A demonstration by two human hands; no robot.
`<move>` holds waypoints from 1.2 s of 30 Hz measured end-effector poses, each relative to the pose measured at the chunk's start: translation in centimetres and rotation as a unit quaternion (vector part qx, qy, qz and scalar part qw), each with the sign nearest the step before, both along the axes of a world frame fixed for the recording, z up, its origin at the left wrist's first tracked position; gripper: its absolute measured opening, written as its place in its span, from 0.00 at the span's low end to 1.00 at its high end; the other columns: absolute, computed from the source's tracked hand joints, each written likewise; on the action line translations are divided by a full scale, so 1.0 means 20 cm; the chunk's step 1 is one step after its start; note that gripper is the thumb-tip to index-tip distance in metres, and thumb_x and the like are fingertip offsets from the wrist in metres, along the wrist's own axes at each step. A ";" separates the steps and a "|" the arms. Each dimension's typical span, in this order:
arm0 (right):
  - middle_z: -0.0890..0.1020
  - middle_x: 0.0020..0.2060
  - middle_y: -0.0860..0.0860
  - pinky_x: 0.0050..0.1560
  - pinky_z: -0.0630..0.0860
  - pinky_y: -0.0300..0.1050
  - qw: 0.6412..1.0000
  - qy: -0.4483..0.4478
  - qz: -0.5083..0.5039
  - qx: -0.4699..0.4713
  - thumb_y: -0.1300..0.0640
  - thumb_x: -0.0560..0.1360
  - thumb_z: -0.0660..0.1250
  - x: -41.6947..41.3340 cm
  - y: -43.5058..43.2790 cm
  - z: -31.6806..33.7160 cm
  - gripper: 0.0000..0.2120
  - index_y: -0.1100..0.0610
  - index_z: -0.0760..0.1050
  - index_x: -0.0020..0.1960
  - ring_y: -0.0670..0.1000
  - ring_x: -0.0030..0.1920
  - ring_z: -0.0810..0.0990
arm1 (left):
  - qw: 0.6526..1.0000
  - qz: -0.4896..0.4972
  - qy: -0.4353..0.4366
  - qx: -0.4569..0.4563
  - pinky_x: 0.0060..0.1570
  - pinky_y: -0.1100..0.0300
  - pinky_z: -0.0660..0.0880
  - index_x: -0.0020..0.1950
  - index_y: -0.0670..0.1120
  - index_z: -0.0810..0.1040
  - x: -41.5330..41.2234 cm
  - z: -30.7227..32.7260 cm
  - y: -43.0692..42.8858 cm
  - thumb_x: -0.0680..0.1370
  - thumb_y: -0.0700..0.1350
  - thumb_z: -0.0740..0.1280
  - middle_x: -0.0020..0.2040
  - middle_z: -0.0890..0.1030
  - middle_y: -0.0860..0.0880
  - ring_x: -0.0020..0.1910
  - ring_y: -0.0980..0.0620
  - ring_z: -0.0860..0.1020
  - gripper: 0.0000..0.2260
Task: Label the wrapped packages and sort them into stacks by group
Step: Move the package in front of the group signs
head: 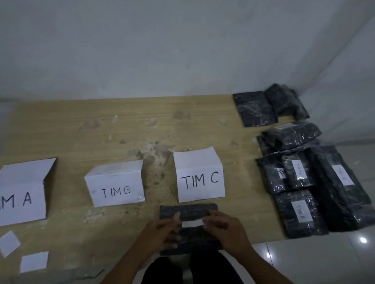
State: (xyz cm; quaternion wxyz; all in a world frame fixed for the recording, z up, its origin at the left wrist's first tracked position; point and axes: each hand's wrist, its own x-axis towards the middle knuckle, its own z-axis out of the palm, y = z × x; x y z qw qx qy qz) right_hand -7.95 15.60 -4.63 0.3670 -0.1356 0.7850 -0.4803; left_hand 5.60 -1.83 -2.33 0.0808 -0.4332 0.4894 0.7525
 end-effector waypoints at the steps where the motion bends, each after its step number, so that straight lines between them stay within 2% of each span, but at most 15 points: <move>1: 0.82 0.56 0.48 0.54 0.76 0.33 1.000 -0.005 -0.002 -0.008 0.63 0.70 0.75 0.00 0.01 0.00 0.10 0.47 0.85 0.43 0.45 0.56 0.81 | 1.000 0.001 -0.008 -0.014 0.44 0.54 0.82 0.50 0.42 0.84 -0.01 -0.01 0.01 0.74 0.52 0.71 0.42 0.84 0.45 0.44 0.45 0.83 0.14; 3: 0.84 0.53 0.49 0.52 0.78 0.36 0.999 -0.033 -0.007 -0.022 0.65 0.71 0.73 -0.01 0.02 0.00 0.12 0.48 0.84 0.44 0.46 0.52 0.83 | 0.997 -0.018 -0.018 -0.079 0.47 0.52 0.82 0.49 0.43 0.84 -0.02 -0.04 0.03 0.75 0.49 0.71 0.43 0.85 0.45 0.46 0.47 0.84 0.10; 5: 0.85 0.49 0.51 0.53 0.80 0.44 0.996 -0.078 -0.010 -0.036 0.66 0.72 0.72 -0.02 0.03 -0.01 0.11 0.53 0.83 0.50 0.49 0.50 0.84 | 0.987 -0.039 -0.030 -0.153 0.49 0.52 0.82 0.47 0.47 0.84 -0.02 -0.07 0.04 0.74 0.46 0.72 0.43 0.86 0.49 0.44 0.52 0.84 0.04; 7: 0.85 0.49 0.54 0.54 0.81 0.49 0.992 -0.117 -0.022 -0.048 0.66 0.72 0.71 -0.03 0.02 -0.01 0.11 0.57 0.81 0.53 0.52 0.51 0.83 | 0.975 -0.052 -0.041 -0.211 0.48 0.53 0.81 0.46 0.49 0.83 -0.02 -0.10 0.04 0.73 0.45 0.73 0.43 0.85 0.50 0.43 0.54 0.83 0.03; 9: 0.85 0.48 0.54 0.51 0.81 0.47 0.990 -0.121 -0.044 -0.052 0.62 0.73 0.72 -0.02 0.01 -0.02 0.09 0.58 0.79 0.52 0.52 0.50 0.84 | 0.970 -0.054 -0.044 -0.234 0.45 0.56 0.80 0.47 0.49 0.82 -0.01 -0.11 0.05 0.72 0.44 0.74 0.43 0.84 0.49 0.44 0.53 0.83 0.06; 13: 0.83 0.45 0.51 0.43 0.78 0.38 0.997 -0.053 -0.060 -0.003 0.63 0.72 0.73 -0.05 -0.02 -0.05 0.10 0.55 0.75 0.50 0.50 0.47 0.83 | 0.977 -0.034 -0.057 -0.202 0.38 0.67 0.73 0.54 0.52 0.72 -0.03 -0.11 0.07 0.71 0.43 0.76 0.45 0.83 0.48 0.45 0.53 0.81 0.17; 15: 0.82 0.45 0.49 0.41 0.78 0.35 0.998 -0.033 -0.050 0.026 0.61 0.72 0.73 -0.05 -0.03 -0.06 0.11 0.54 0.74 0.51 0.47 0.45 0.82 | 0.975 -0.037 -0.073 -0.206 0.37 0.66 0.73 0.56 0.50 0.71 -0.03 -0.13 0.06 0.70 0.44 0.76 0.44 0.83 0.48 0.44 0.54 0.81 0.19; 18: 0.82 0.44 0.48 0.41 0.79 0.36 0.999 -0.003 -0.021 0.049 0.61 0.73 0.71 -0.04 -0.04 -0.06 0.11 0.54 0.74 0.53 0.44 0.44 0.81 | 0.971 -0.051 -0.094 -0.215 0.39 0.62 0.76 0.55 0.47 0.74 -0.01 -0.16 0.05 0.71 0.46 0.75 0.45 0.82 0.49 0.44 0.52 0.81 0.16; 22: 0.82 0.42 0.48 0.42 0.82 0.44 0.995 0.044 -0.012 0.083 0.59 0.74 0.70 -0.03 -0.05 -0.08 0.10 0.54 0.73 0.54 0.45 0.43 0.81 | 0.963 -0.058 -0.117 -0.235 0.37 0.62 0.75 0.53 0.47 0.75 0.00 -0.18 0.05 0.72 0.44 0.74 0.44 0.82 0.50 0.43 0.52 0.81 0.13; 26: 0.81 0.41 0.48 0.40 0.80 0.40 0.992 0.071 0.007 0.108 0.58 0.74 0.69 -0.01 -0.05 -0.08 0.12 0.53 0.71 0.55 0.45 0.42 0.81 | 0.954 -0.062 -0.118 -0.270 0.37 0.63 0.74 0.50 0.49 0.74 -0.01 -0.19 0.06 0.72 0.44 0.74 0.41 0.81 0.52 0.41 0.55 0.80 0.11; 29: 0.80 0.42 0.46 0.41 0.79 0.39 0.988 0.082 0.030 0.129 0.56 0.75 0.68 0.00 -0.04 -0.09 0.12 0.49 0.69 0.56 0.43 0.43 0.80 | 0.946 -0.066 -0.117 -0.296 0.36 0.63 0.72 0.48 0.50 0.73 -0.01 -0.18 0.08 0.72 0.46 0.74 0.39 0.81 0.54 0.40 0.57 0.79 0.11; 33: 0.79 0.42 0.44 0.43 0.79 0.39 0.984 0.100 0.040 0.143 0.55 0.75 0.68 0.01 -0.02 -0.09 0.12 0.50 0.69 0.56 0.42 0.42 0.79 | 0.933 -0.060 -0.117 -0.336 0.37 0.62 0.73 0.49 0.49 0.74 -0.01 -0.18 0.09 0.72 0.45 0.73 0.39 0.81 0.54 0.39 0.57 0.79 0.10; 36: 0.77 0.42 0.42 0.38 0.74 0.33 0.979 0.133 0.053 0.144 0.55 0.76 0.68 0.03 -0.01 -0.09 0.10 0.48 0.68 0.52 0.40 0.41 0.77 | 0.919 -0.072 -0.118 -0.368 0.36 0.63 0.72 0.50 0.50 0.72 -0.01 -0.17 0.11 0.74 0.48 0.70 0.42 0.80 0.54 0.39 0.58 0.77 0.09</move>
